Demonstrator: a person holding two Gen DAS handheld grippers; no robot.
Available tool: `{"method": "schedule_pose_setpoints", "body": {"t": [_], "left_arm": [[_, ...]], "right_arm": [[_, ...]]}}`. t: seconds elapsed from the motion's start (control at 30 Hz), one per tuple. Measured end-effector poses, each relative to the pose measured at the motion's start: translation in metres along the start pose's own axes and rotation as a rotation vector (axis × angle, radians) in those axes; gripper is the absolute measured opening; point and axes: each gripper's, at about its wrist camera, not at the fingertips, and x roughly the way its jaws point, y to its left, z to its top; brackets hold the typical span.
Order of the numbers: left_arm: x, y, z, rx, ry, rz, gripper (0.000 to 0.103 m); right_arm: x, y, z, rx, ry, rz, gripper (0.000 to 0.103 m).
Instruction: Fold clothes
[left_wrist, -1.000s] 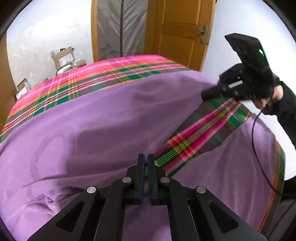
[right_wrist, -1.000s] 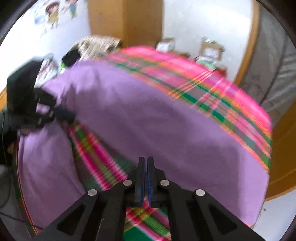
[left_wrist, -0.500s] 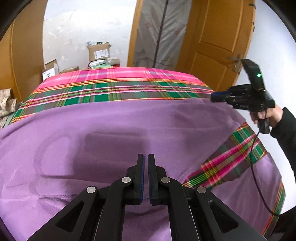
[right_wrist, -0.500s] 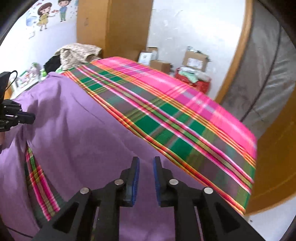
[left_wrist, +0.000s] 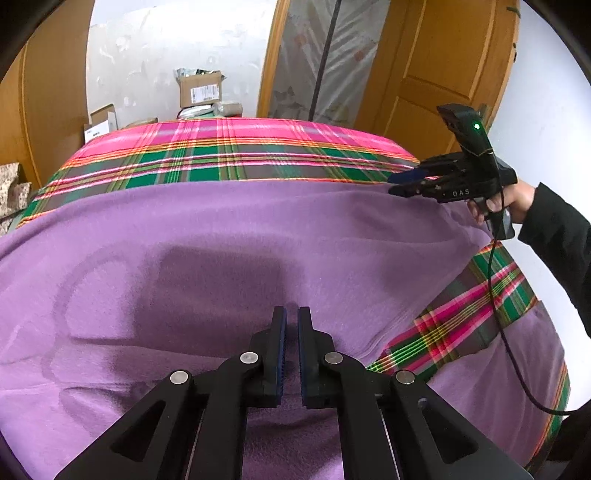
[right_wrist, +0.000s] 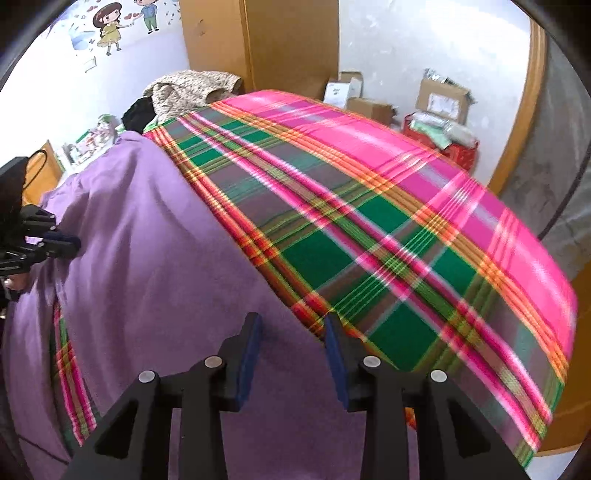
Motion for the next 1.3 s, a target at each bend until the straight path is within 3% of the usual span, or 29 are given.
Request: {"method": "schedule_pose_setpoints", "body": {"t": [0.07,0.13,0.17,0.37,0.57,0.77,1.03,1.07,1.13,1.17,1.3], "left_arm": [[0.000,0.001,-0.001,-0.003,0.002,-0.003,0.006],[0.001,0.002,-0.001,-0.006,0.008,-0.006,0.006],[0.002,0.003,-0.001,-0.009,0.014,-0.006,0.006],[0.004,0.002,-0.001,-0.009,0.023,-0.004,0.006],[0.006,0.002,-0.001,-0.007,0.032,-0.002,0.006],[0.005,0.001,-0.001,-0.001,0.031,0.005,0.006],[0.005,-0.008,-0.002,0.021,0.030,0.002,0.006],[0.005,-0.009,-0.001,0.024,0.031,0.001,0.006],[0.005,-0.012,-0.001,0.029,0.030,-0.002,0.006],[0.005,-0.013,-0.001,0.031,0.030,-0.002,0.006],[0.003,-0.016,0.000,0.039,0.030,0.001,0.006]], "right_arm": [[0.000,0.001,0.002,-0.003,0.013,0.007,0.035],[-0.001,0.001,0.004,-0.006,0.027,0.015,0.020],[-0.001,0.002,0.005,-0.007,0.034,0.018,0.004],[-0.005,-0.001,0.010,0.007,0.007,-0.036,0.003],[-0.008,-0.013,0.006,0.080,-0.005,-0.100,0.006],[-0.044,-0.045,-0.024,0.177,-0.010,-0.122,0.028],[-0.064,-0.072,-0.071,0.266,-0.007,-0.191,0.039],[-0.064,-0.071,-0.071,0.266,-0.013,-0.196,0.038],[-0.063,-0.071,-0.068,0.267,-0.020,-0.208,0.008],[-0.063,-0.070,-0.066,0.268,-0.022,-0.214,0.002],[-0.066,-0.072,-0.064,0.289,-0.039,-0.249,0.003]]}}
